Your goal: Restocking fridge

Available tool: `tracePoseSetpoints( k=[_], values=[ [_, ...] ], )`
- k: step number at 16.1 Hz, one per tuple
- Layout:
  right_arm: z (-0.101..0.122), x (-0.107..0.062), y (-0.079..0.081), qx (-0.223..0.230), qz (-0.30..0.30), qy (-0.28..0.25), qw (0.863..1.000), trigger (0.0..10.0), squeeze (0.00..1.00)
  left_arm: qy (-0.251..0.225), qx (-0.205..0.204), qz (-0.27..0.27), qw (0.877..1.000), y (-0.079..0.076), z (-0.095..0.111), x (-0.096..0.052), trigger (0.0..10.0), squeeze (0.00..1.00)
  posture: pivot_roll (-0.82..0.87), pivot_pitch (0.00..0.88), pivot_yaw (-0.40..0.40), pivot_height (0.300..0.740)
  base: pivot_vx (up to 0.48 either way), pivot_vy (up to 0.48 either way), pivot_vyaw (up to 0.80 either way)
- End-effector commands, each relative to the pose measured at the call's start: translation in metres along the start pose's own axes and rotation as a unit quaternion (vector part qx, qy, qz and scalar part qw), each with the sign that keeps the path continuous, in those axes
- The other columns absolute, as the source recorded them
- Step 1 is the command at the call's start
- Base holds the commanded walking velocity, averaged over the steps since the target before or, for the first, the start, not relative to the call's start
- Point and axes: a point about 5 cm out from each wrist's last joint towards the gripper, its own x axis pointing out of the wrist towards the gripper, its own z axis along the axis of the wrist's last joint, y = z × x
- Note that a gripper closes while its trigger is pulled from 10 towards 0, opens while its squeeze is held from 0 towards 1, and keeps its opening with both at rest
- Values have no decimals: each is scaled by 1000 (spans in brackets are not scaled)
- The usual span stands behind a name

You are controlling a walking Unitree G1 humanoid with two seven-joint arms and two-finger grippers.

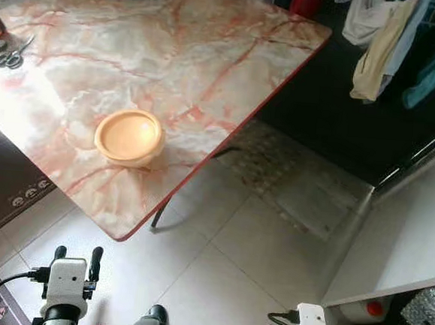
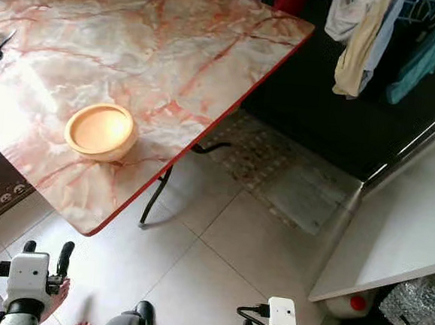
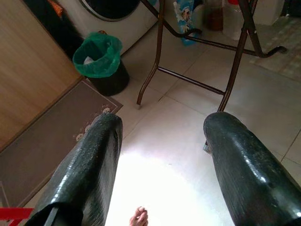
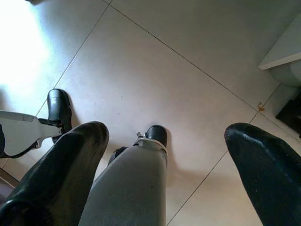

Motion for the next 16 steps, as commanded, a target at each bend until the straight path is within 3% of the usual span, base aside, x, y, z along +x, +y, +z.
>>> tracePoseSetpoints(
  k=[1, 9, 10, 11, 16],
  values=[
    [-11, -2, -1, 3, 0, 19, 1000, 10000, 0, 18, 3, 0, 1000, 0, -5, -6, 10000, 0, 52, 260, -6, 740, 0, 0, 0],
    [-12, -3, 0, 3, 0, 20, 1000, 10000, 0, 15, 7, 5, 1000, 1, 6, -9, 10000, 0, 47, 260, 5, 740, 0, 0, 0],
    [-15, -3, 3, 9, 2, 21, 1000, 10000, 0, -12, 13, 29, 999, 12, 26, -17, 10000, 0, 51, 243, 66, 740, 0, 0, 0],
    [-18, -3, 7, 14, 3, 23, 1000, 10000, 0, -15, 15, 40, 999, 21, 37, -27, 10000, 0, 46, 239, 71, 740, 0, 0, 0],
    [-17, -2, 10, 16, 10, 20, 1000, 10000, 0, 1, 48, 16, 999, 29, 41, -42, 10000, 0, 43, 219, 83, 740, 0, 0, 0]
  ],
)
